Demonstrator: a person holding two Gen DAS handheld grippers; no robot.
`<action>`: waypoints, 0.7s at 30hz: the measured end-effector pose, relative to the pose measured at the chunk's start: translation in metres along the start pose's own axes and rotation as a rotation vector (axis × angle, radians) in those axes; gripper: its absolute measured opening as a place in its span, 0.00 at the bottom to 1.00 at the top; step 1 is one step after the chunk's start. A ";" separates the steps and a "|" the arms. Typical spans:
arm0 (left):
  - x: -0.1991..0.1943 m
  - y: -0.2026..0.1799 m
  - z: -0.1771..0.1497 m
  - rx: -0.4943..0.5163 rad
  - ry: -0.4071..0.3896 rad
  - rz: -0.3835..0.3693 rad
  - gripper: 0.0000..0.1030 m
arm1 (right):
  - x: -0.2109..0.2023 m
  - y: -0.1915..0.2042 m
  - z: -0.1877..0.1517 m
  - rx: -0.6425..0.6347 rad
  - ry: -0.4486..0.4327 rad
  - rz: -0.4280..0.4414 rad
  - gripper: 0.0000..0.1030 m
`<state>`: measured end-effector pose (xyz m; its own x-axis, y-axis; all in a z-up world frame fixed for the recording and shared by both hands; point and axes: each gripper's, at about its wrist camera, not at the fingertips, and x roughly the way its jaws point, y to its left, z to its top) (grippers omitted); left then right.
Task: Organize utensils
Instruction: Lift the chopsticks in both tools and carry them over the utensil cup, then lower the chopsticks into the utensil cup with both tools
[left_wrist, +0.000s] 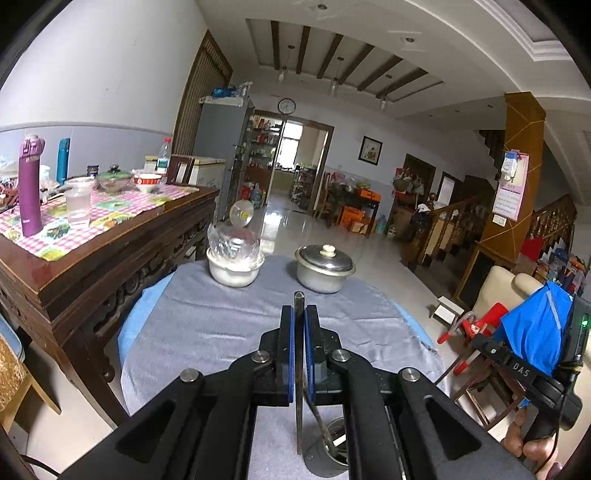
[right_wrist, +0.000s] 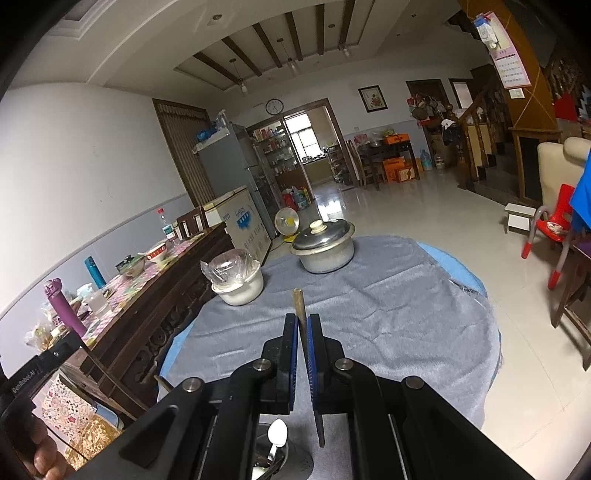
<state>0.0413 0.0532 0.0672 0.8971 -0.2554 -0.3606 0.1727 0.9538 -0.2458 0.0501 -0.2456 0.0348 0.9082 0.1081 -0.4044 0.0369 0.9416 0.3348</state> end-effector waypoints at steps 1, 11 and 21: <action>-0.003 -0.002 0.002 0.003 -0.006 -0.002 0.05 | -0.001 0.001 0.001 -0.001 -0.002 0.002 0.06; -0.026 -0.010 0.015 0.009 -0.060 -0.023 0.05 | -0.021 0.019 0.010 -0.016 -0.050 0.018 0.06; -0.032 -0.019 0.022 0.008 -0.081 -0.051 0.05 | -0.039 0.040 0.024 -0.043 -0.098 0.038 0.06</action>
<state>0.0183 0.0470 0.1037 0.9169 -0.2903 -0.2739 0.2220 0.9413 -0.2545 0.0256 -0.2200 0.0841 0.9451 0.1143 -0.3062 -0.0143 0.9504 0.3107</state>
